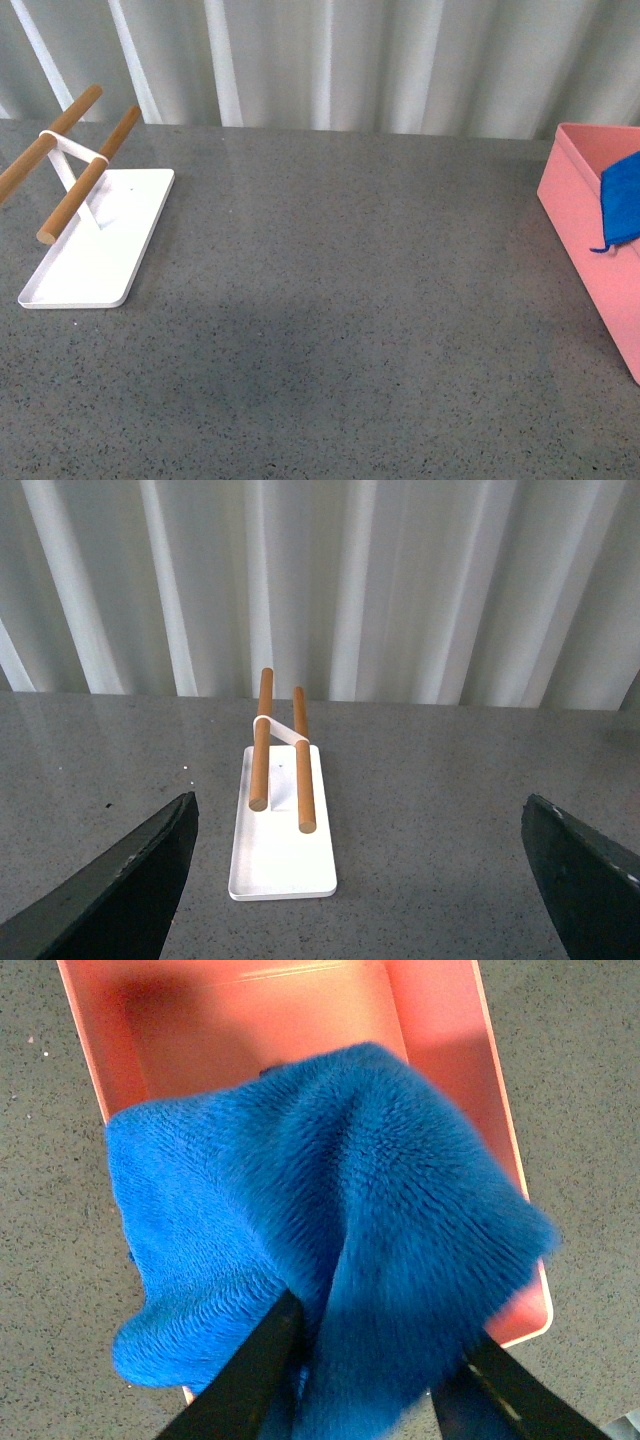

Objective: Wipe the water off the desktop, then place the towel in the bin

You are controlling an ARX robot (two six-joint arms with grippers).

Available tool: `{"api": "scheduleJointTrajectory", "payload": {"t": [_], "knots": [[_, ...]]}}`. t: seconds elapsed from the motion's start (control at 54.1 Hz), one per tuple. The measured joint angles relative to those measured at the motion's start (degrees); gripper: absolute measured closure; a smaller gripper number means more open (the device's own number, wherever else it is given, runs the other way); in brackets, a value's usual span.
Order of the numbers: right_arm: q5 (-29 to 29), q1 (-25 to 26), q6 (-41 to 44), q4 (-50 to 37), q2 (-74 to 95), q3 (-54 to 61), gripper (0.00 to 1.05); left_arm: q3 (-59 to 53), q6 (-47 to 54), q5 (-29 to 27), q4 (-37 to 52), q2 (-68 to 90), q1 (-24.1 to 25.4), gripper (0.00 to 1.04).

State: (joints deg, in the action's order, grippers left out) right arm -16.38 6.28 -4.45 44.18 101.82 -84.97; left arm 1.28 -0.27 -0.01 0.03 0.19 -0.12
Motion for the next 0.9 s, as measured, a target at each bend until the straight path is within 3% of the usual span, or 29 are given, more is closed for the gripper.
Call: {"api": "scheduleJointTrajectory", "payload": {"t": [0.388, 0.646, 0.683, 0.72, 0.776, 0.905], "knots": [[0.02, 0.04, 0.00, -0.02, 0.00, 0.00, 0.06, 0.00, 0.00, 0.00, 0.00, 0.00, 0.00, 0.07], [0.35, 0.09, 0.00, -0.37, -0.04, 0.13, 0.07, 0.00, 0.00, 0.00, 0.00, 0.00, 0.00, 0.07], [5.27, 0.68, 1.03, -10.67, -2.19, 5.35, 0.12, 0.00, 0.00, 0.04, 0.00, 0.00, 0.00, 0.07], [14.51, 0.98, 1.97, -23.89, -5.20, 12.74, 0.19, 0.00, 0.00, 0.00, 0.00, -0.02, 0.00, 0.07], [20.68, 1.05, 2.89, -40.00, -9.03, 22.91, 0.28, 0.00, 0.00, -0.17, 0.00, 0.00, 0.00, 0.07], [22.53, 0.13, 3.96, -74.84, -14.73, 40.79, 0.48, 0.00, 0.00, 0.02, 0.00, -0.04, 0.00, 0.07]]}}
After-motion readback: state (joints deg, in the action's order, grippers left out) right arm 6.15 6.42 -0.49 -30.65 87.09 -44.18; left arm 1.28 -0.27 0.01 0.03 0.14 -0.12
